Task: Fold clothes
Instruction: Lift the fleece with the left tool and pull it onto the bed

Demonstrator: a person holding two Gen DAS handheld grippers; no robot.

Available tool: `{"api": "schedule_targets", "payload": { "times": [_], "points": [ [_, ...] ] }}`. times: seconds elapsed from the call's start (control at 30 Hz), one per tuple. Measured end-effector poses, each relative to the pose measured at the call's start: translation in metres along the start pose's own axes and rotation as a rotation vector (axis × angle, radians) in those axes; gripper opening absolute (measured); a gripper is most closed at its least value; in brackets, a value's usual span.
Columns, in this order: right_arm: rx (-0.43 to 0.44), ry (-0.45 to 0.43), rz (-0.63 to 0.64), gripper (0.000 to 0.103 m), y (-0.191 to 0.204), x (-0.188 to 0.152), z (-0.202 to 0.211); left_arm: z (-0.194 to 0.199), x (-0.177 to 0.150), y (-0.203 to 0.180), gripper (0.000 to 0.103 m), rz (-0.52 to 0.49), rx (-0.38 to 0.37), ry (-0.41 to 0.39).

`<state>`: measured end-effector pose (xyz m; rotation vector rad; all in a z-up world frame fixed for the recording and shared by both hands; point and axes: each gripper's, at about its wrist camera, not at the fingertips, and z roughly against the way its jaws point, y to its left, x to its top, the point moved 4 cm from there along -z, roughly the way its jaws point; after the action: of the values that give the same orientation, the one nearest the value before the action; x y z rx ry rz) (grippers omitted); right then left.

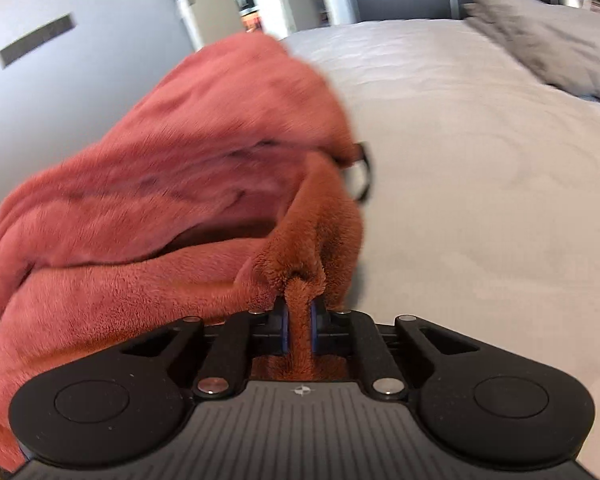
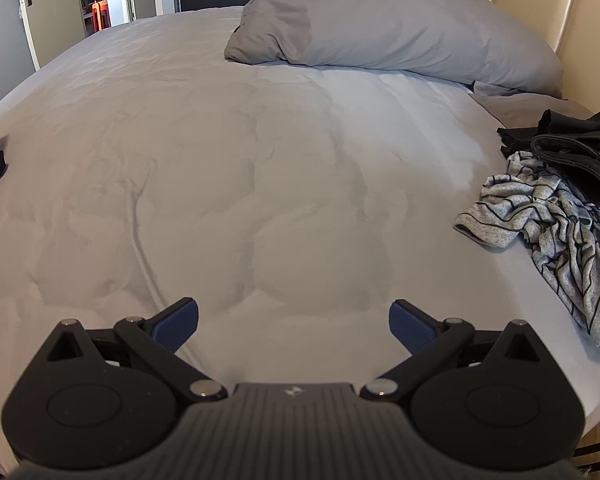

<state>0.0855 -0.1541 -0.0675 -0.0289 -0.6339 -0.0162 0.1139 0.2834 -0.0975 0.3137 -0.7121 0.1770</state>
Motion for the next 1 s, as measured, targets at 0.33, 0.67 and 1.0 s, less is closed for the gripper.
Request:
{"api": "schedule_targets", "payload": {
  "times": [0.33,0.67,1.0],
  "points": [
    [0.026,-0.037,0.025,0.103,0.009,0.001,0.012,0.03,0.009,0.018,0.015,0.03,-0.057,0.009],
    [0.015,-0.013,0.025,0.103,0.004,-0.003,0.007,0.0,0.002,-0.027,0.075,-0.217,0.203,-0.096],
    [0.018,0.009,0.029,0.103,0.007,-0.002,-0.001,-0.01,0.02,0.018,0.01,-0.013,0.14,-0.004]
  ]
}}
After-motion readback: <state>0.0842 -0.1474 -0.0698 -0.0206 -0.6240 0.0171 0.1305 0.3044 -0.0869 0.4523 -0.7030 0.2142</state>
